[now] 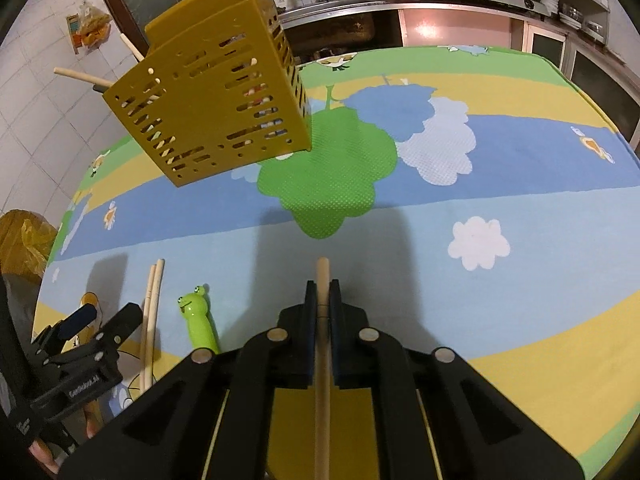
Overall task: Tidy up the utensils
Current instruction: 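Close the right tool on a chopstick while the left tool grasps another chopstick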
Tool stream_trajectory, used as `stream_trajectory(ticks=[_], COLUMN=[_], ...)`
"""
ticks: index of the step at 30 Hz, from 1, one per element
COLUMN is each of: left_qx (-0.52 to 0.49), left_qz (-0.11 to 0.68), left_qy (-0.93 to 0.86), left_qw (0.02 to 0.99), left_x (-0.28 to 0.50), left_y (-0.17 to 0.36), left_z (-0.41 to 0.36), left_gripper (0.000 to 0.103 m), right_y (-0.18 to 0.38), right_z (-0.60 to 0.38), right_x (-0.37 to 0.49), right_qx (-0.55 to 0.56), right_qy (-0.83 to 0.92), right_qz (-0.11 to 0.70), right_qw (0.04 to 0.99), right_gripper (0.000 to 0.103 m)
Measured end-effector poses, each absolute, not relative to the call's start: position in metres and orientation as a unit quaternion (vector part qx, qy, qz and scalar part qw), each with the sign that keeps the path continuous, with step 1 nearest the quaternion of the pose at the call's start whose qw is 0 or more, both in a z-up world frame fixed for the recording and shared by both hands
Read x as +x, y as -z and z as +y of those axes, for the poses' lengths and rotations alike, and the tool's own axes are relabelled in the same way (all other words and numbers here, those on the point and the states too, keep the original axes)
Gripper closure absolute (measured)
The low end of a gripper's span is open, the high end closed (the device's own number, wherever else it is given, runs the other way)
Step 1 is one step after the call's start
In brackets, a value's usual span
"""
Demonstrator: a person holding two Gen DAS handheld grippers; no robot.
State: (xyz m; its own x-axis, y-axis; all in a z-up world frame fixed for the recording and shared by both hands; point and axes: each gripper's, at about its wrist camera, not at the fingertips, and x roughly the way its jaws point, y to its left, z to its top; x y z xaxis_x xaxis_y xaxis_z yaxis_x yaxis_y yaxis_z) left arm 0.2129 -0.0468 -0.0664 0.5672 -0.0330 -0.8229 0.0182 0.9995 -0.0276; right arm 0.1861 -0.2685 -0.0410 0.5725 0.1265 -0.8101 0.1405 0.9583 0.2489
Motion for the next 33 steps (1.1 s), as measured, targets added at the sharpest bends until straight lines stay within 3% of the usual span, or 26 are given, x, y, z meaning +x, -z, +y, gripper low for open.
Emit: stream_trajectory(ticks=[11,26,29,33], left_qx=[-0.03,0.027,0.023,0.023], left_qz=[0.447,0.454,0.452,0.456], left_qy=[0.018,0.023,0.023,0.038], left_qw=[0.894,0.89,0.891,0.889], left_x=[0.21,0.207,0.209,0.211], left_y=[0.058,0.068,0.066,0.061], left_z=[-0.045,-0.071,-0.077,-0.092], left_gripper=[0.011,0.011,0.023,0.06], right_y=[0.043,0.044,0.044,0.044], right_z=[-0.274,-0.272,-0.272,-0.27], right_x=[0.18,0.176,0.175,0.175], right_qx=[0.148,0.138,0.138,0.134], right_qy=[-0.001,-0.002,-0.003,-0.002], right_qz=[0.445,0.436,0.436,0.435], right_qw=[0.883,0.889,0.89,0.891], right_gripper=[0.097,0.096,0.096,0.096])
